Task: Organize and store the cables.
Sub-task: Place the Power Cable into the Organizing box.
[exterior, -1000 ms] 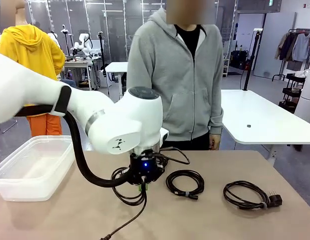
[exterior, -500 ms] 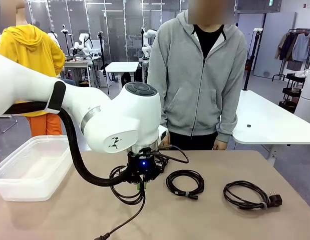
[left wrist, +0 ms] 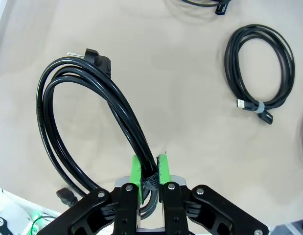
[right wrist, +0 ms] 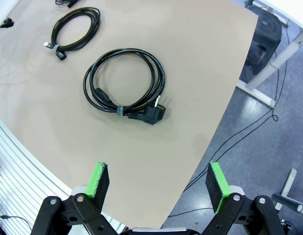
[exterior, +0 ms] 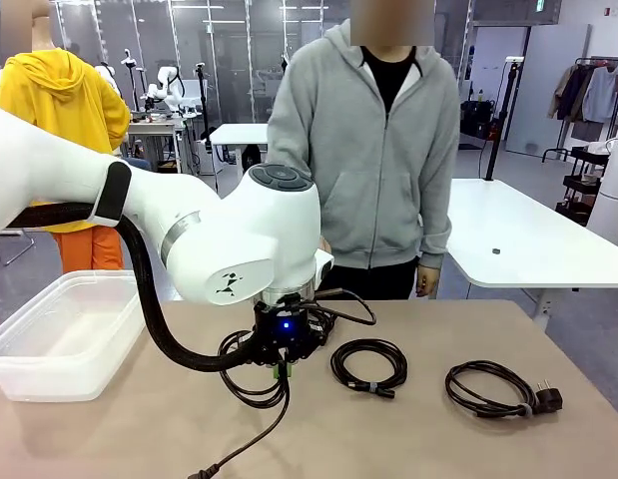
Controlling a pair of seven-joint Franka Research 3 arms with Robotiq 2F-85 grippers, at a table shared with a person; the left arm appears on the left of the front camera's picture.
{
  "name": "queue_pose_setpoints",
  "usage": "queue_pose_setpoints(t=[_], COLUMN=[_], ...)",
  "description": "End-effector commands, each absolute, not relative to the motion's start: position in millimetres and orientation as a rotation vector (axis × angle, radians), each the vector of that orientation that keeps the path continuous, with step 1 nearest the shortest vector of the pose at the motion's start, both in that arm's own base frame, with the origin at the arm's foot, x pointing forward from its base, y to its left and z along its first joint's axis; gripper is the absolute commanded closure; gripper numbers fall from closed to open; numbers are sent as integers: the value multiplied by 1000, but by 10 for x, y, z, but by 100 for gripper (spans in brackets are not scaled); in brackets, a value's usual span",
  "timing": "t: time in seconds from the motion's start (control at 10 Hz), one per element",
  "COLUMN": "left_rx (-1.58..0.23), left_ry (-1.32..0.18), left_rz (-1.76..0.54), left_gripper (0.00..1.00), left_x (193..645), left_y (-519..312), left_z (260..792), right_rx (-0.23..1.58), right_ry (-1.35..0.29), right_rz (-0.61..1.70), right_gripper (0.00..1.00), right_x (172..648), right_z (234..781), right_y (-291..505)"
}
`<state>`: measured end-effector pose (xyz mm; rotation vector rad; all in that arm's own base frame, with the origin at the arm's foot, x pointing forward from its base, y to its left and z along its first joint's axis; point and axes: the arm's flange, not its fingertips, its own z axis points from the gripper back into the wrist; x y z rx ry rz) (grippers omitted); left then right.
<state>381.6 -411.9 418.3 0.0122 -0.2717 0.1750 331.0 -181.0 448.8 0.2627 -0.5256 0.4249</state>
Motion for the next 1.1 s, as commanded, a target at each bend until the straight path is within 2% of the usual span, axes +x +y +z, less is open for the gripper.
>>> queue_pose_setpoints(t=[0.0,0.2,0.3,0.4,0.6,0.8,1.0], left_rx=[-26,0,-82,-54,-47,-182,-215], left_ry=[-311,-399,-447,-483,-534,-535,-546], left_rz=[164,104,113,134,29,91,163], left_gripper=[84,84,84,84,84,84,84], left_x=[3799,3683,3640,3608,3498,3472,3416], left_y=[-3779,-3187,-2968,-2841,-2439,-1742,-1205], left_z=[4466,4953,5249,5365,5583,5865,5978], right_rx=[267,267,267,267,267,267,267], right_ry=[-515,-515,-515,-515,-515,-515,-515], right_rz=[419,419,419,419,419,419,419], right_gripper=[0,0,0,0,0,0,0], right_x=[3304,3304,3304,3304,3304,3304,3304], right_z=[4498,4498,4498,4498,4498,4498,4498], right_y=[-1806,-1806,-1806,-1806,-1806,-1806,-1806])
